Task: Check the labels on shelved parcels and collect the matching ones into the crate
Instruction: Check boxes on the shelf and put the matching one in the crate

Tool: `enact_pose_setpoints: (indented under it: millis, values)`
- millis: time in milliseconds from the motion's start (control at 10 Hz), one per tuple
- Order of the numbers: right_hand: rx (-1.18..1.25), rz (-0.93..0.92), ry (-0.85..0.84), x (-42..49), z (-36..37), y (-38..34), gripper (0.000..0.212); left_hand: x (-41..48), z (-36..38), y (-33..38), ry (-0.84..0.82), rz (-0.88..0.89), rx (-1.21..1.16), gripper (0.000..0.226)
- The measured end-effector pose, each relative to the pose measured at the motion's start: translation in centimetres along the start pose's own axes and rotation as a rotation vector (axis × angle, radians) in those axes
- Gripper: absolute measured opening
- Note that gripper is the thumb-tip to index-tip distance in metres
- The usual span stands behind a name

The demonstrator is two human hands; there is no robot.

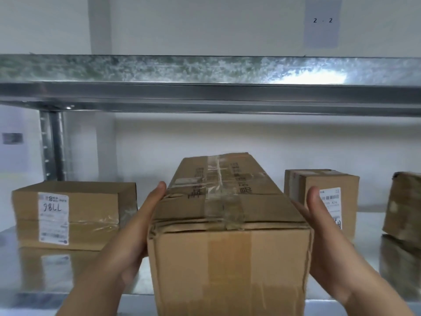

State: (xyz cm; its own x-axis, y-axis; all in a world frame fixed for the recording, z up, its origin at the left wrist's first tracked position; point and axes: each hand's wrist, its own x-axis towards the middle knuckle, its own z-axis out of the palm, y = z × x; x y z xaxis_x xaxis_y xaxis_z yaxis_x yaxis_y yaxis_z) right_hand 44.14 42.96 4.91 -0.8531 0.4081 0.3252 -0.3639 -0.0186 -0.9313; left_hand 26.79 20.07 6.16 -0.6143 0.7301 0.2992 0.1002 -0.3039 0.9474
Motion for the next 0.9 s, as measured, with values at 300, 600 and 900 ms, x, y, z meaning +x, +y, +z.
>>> enact_pose_setpoints:
  millis: [300,600,900]
  values:
    - [-0.306,-0.082,-0.046,3.6,-0.2,-3.6,0.032,5.8,-2.0,1.8,0.046,0.076,0.22,0.051]
    - [-0.502,-0.139,0.036,7.3,-1.3,-2.3,0.063,6.8,-0.7,2.1,0.118,0.05,0.347,0.054]
    - [-0.683,-0.192,0.043,8.1,-1.2,0.8,0.089,7.5,0.0,-1.6,0.105,0.133,0.719,0.105]
